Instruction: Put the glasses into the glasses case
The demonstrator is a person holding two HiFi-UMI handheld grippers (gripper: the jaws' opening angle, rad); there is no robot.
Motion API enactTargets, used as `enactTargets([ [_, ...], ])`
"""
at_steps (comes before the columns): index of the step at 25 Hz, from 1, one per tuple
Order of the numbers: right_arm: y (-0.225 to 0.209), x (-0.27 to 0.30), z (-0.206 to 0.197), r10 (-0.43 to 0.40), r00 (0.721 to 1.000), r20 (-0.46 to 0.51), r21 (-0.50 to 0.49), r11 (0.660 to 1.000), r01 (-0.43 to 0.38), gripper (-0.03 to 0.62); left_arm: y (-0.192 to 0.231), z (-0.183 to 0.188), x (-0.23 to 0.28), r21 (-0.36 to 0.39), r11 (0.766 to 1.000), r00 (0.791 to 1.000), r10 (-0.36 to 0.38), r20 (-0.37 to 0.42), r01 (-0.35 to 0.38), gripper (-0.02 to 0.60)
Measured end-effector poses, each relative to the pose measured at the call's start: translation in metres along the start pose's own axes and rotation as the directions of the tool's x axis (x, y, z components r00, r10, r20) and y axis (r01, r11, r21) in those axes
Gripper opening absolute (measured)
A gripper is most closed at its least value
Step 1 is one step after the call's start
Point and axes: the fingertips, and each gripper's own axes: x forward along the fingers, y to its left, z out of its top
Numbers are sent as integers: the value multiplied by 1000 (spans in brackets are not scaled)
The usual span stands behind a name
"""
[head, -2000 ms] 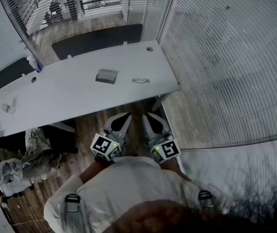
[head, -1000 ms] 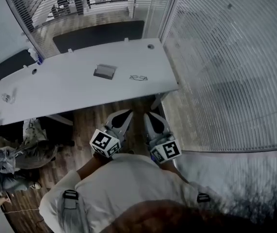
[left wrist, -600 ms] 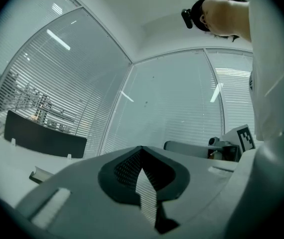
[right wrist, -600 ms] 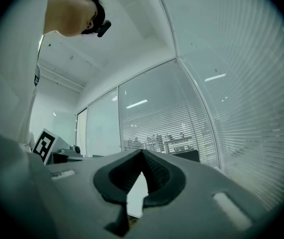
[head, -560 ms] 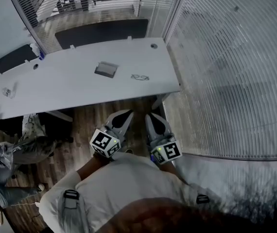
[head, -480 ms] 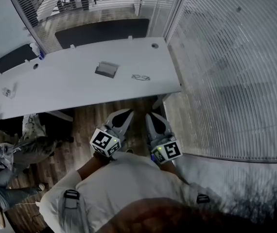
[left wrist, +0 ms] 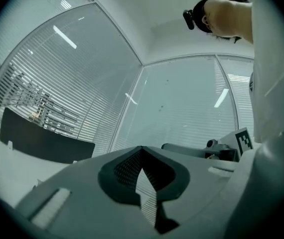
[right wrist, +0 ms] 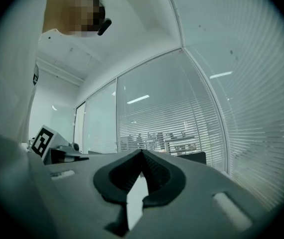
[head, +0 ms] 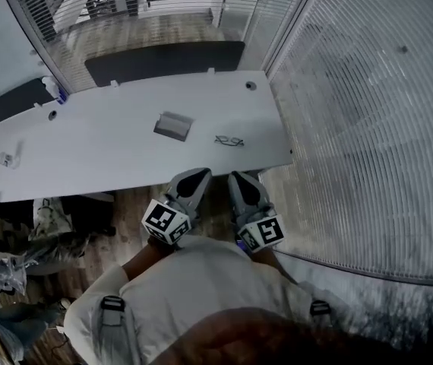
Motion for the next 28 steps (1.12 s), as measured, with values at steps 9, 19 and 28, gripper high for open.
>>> enactTargets([
  [9, -19, 98, 10, -12, 1000, 17, -54, 998, 13, 2, 83, 34, 28, -12, 1000, 1000, -22, -8, 22, 2],
  [19, -62, 135, 16, -4, 1000, 0, -47, 999, 3, 2, 118, 42, 76, 1, 1000, 1000, 13, -28, -13, 2],
  [28, -88, 134, 4, -8, 998, -58, -27, 1000, 7, 2, 114, 27, 106, -34, 999, 998, 2, -62, -4, 2],
])
